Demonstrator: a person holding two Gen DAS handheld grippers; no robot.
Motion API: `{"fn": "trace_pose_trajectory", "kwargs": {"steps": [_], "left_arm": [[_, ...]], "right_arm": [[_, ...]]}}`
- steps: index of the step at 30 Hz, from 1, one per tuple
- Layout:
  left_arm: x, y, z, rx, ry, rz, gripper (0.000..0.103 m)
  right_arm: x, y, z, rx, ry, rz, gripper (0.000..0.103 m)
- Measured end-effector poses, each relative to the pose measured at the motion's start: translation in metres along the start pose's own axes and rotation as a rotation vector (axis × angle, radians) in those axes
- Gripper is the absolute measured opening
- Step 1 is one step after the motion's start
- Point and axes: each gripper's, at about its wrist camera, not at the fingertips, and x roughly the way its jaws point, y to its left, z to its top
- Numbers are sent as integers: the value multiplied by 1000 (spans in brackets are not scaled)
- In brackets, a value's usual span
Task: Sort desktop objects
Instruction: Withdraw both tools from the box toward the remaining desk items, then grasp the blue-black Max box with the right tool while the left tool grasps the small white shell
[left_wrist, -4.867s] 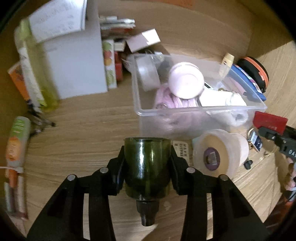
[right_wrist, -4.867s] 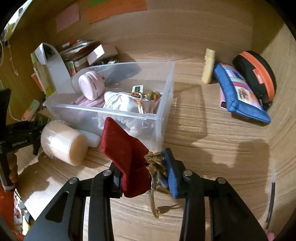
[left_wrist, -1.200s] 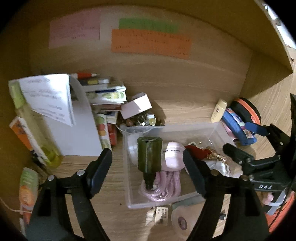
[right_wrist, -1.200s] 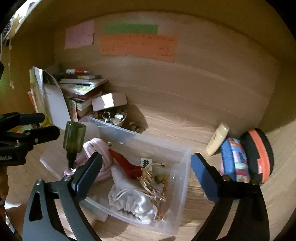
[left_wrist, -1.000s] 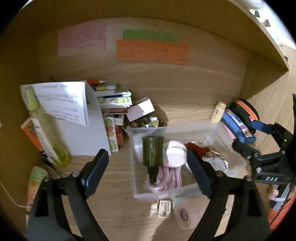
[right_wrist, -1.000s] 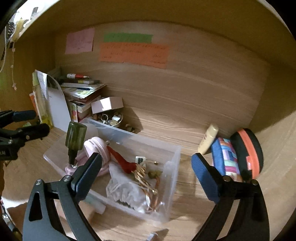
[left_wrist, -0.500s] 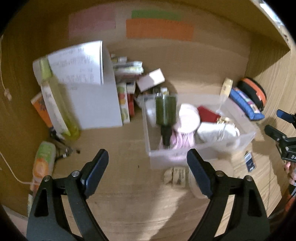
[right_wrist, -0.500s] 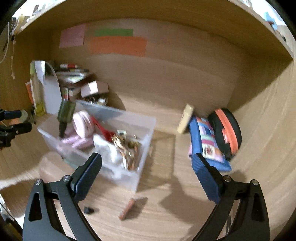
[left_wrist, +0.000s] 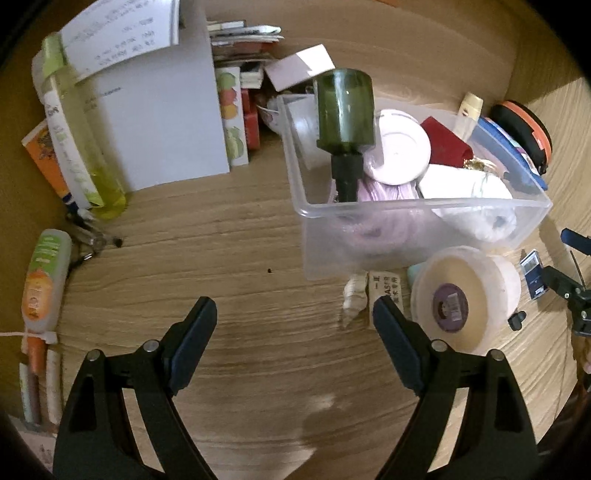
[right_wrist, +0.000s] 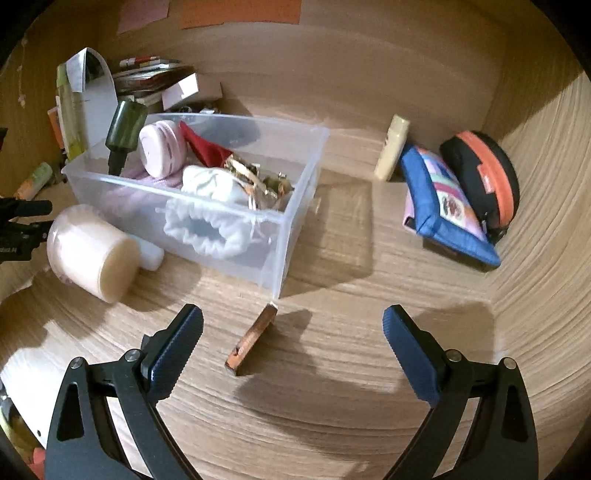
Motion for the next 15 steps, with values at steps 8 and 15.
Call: {"fn": "trace_pose_trajectory", "kwargs": {"steps": [8,15], "left_arm": [[8,-6,-1,18,15,10,78],[13,6,-3,14,54,12,67]], "right_arm": [[7,-8,-6,21,28,47,95],[9,-8,-5,16,33,75,83]]}}
